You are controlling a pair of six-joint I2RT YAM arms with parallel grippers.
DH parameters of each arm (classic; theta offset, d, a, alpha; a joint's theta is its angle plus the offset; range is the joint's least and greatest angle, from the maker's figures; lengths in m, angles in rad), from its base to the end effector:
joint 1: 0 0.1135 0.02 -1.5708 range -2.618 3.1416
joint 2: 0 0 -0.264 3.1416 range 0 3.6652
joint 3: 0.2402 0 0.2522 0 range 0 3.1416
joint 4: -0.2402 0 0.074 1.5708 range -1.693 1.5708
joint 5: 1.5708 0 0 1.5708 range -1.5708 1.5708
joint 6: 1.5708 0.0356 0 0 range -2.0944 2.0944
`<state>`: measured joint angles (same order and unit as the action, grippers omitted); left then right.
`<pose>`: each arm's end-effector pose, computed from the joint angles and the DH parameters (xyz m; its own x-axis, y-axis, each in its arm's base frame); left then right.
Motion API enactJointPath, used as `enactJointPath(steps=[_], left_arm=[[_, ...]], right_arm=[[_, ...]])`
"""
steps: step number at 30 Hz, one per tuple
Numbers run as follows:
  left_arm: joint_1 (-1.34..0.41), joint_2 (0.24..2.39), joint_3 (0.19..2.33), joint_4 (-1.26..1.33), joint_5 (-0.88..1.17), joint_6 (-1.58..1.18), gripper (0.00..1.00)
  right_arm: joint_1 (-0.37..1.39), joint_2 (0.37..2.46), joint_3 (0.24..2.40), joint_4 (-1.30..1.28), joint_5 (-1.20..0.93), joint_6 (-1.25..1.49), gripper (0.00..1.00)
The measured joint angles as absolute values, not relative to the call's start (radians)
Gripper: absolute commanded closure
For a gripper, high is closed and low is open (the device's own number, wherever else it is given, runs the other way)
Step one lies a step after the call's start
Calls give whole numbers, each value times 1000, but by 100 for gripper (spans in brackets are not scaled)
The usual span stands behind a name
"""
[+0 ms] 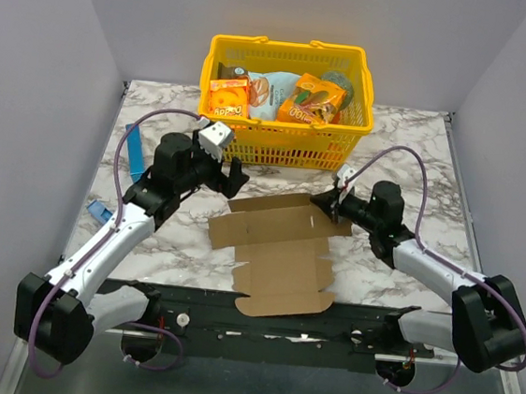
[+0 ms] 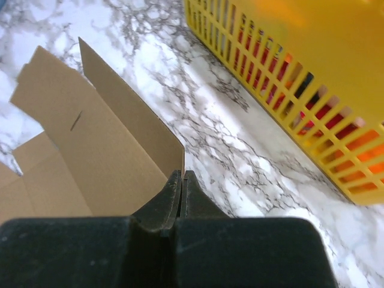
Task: Fold the paper box
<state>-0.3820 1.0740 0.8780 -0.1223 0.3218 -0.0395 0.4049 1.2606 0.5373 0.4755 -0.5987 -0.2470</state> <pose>0.2264 -0.1031 0.3230 -0.3151 0.0862 -0.9451 0.6204 0.7723 -0.1364 0.2338 0.1220 0.2224 -0.0163 -0.2267 -0.9738 -0.8576 0.5039 -0.1030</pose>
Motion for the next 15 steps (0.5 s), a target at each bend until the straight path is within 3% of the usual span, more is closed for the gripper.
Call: enactJointPath(steps=[6, 15], left_arm=[[-364, 1101, 727, -3, 335, -109, 1], [-360, 1245, 693, 162, 405, -117, 1]], right_arm=[[405, 1242, 417, 659, -505, -200, 99], [405, 1243, 365, 804, -448, -165, 99]])
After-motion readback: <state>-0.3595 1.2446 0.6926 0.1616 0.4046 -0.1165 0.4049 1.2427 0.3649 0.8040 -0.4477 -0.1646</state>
